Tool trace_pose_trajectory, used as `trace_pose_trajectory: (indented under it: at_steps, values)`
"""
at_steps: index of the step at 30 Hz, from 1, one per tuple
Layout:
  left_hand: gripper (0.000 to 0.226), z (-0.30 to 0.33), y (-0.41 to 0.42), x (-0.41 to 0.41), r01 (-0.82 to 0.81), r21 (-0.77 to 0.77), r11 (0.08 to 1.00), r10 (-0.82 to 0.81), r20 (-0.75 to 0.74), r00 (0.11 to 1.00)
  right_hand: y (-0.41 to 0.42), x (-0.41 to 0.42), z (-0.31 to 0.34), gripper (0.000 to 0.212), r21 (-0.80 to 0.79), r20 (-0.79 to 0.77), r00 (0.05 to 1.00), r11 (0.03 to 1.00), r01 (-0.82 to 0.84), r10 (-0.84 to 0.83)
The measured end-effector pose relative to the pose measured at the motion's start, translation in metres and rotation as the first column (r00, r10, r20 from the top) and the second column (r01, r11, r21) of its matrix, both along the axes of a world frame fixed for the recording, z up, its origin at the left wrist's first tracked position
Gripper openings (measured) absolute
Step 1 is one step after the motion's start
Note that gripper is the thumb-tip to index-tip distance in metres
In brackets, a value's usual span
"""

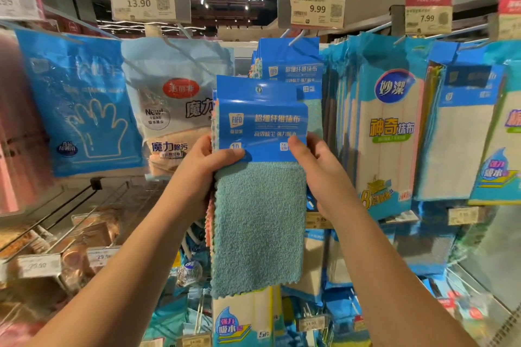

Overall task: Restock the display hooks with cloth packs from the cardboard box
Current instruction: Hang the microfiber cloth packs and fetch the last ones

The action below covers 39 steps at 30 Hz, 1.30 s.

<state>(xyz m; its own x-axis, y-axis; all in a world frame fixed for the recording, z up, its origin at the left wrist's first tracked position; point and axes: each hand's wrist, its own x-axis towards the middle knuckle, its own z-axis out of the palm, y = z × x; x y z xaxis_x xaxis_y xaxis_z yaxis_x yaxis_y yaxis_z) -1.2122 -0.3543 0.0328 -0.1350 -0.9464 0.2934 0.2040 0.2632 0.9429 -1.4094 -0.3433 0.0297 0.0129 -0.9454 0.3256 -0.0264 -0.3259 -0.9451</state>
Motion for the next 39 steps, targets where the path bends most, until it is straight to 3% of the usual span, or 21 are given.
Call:
trace_pose_trajectory:
  at_steps: [3,7,10,12,14,16,22,29,39]
  values:
    - [0.072,-0.002,-0.002,-0.008,-0.026,-0.035,0.999,0.028,0.061,0.998,-0.001,-0.001,-0.005,0.011,-0.011,0.032,0.997,0.998,0.069,-0.068]
    - [0.050,-0.004,-0.001,-0.013,-0.084,-0.113,0.990,0.099,0.141,0.985,0.003,-0.002,-0.010,0.018,-0.034,0.100,0.991,0.995,0.092,-0.088]
    - [0.055,-0.005,0.003,-0.014,-0.132,-0.130,0.983,0.152,0.162,0.975,0.002,-0.004,-0.009,0.030,-0.016,0.194,0.980,0.999,0.040,-0.036]
    - [0.045,-0.004,0.006,-0.015,-0.181,-0.145,0.973,0.208,0.200,0.957,0.003,-0.007,-0.007,0.029,-0.008,0.204,0.979,1.000,0.027,-0.025]
    - [0.026,-0.005,0.006,-0.011,-0.235,-0.138,0.962,0.257,0.175,0.950,0.000,-0.015,-0.005,0.018,-0.023,0.220,0.975,0.999,0.037,-0.031]
    - [0.029,-0.003,0.008,-0.003,-0.290,-0.114,0.950,0.304,0.149,0.941,0.000,-0.024,0.004,0.015,-0.028,0.262,0.963,0.997,0.066,-0.057]
    - [0.019,0.006,0.019,0.014,-0.331,-0.105,0.938,0.333,-0.003,0.943,-0.021,-0.049,0.036,0.032,-0.077,0.306,0.938,0.978,0.193,-0.161]
    - [0.019,0.014,0.034,0.013,-0.265,-0.064,0.962,0.255,-0.128,0.958,-0.042,-0.049,0.069,0.020,-0.120,0.211,0.961,0.971,0.206,-0.178]
    - [0.025,0.021,0.042,0.010,-0.204,-0.010,0.979,0.198,-0.195,0.961,-0.064,-0.044,0.092,0.033,-0.098,0.177,0.973,0.981,0.165,-0.146]
